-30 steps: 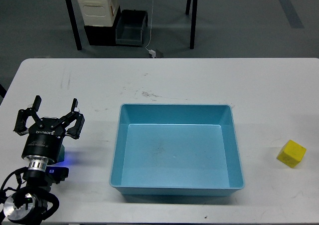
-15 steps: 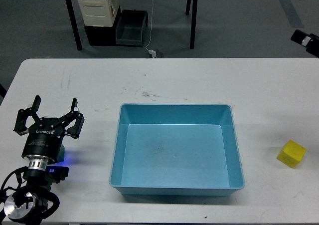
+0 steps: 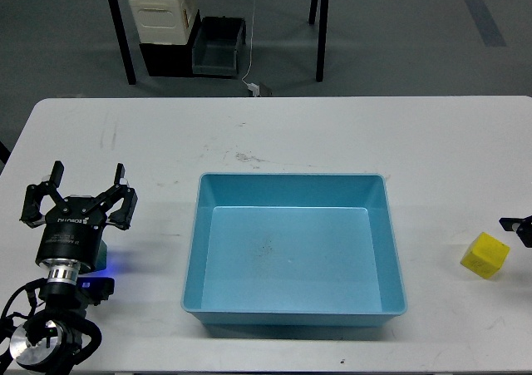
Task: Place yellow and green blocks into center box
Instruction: 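Close the right gripper around the yellow cube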
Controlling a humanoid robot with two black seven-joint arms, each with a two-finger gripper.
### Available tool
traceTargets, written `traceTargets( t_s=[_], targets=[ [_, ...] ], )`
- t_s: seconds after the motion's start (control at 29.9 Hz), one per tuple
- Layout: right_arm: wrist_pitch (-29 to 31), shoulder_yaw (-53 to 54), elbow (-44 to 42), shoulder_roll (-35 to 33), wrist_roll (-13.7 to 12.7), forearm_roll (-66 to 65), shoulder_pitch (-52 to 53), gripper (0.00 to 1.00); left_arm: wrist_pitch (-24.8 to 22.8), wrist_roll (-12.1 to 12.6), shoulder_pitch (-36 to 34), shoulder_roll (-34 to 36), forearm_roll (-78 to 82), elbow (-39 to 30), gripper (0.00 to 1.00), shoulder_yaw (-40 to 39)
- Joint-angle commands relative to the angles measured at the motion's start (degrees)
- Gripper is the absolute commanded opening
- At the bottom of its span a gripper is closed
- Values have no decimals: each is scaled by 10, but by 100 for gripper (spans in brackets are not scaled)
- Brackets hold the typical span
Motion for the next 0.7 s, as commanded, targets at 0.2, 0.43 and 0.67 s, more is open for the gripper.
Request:
traceTargets(
  t_s=[0.2,0.43,0.67],
  targets=[
    [0,-27,-6,35,0,-35,9,99,0,-6,0,-1,0,4,100,0],
    [56,-48,-26,65,0,-35,13,99,0,-18,1,0,0,4,100,0],
    [71,-56,-32,70,0,-35,7,99,0,-19,1,0,0,5,100,0]
  ],
)
